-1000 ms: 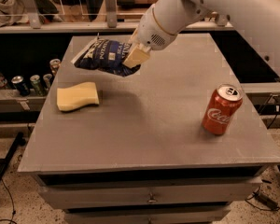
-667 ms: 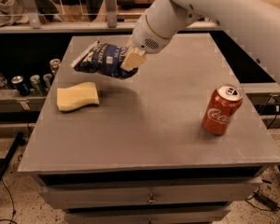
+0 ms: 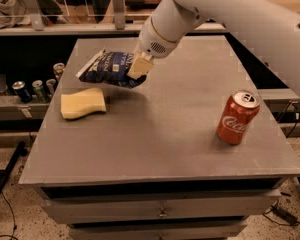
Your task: Move blue chip bag near sponge
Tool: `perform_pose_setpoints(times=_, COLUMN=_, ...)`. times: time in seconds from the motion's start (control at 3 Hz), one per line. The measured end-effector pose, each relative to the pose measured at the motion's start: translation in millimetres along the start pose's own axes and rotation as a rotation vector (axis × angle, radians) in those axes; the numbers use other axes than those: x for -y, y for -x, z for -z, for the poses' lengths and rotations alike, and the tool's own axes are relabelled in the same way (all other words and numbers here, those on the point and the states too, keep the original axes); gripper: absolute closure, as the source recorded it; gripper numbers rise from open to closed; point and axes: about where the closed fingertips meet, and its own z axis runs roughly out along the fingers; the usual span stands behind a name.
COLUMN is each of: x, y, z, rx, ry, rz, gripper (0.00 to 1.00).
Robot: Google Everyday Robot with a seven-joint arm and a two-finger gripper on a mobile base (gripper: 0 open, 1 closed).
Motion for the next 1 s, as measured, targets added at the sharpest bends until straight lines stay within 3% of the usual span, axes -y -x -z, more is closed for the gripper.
perform_pose_setpoints(times=0.33, x=1.6, y=-1.0, z=-2.9, rx=-0.01, ry=0.001, rz=-0.01, gripper=0.12)
perform_pose_setpoints(times=0.67, x=2.3, y=-2.2, z=-4.8, rx=-0.017, ry=0.003, rz=-0.016, gripper=0.0)
perform_pose_setpoints(times=1.0, x=8.9, y=-7.8, z=-1.3, rx=-0.027, ry=-0.003, rz=-0.025, gripper=0.0)
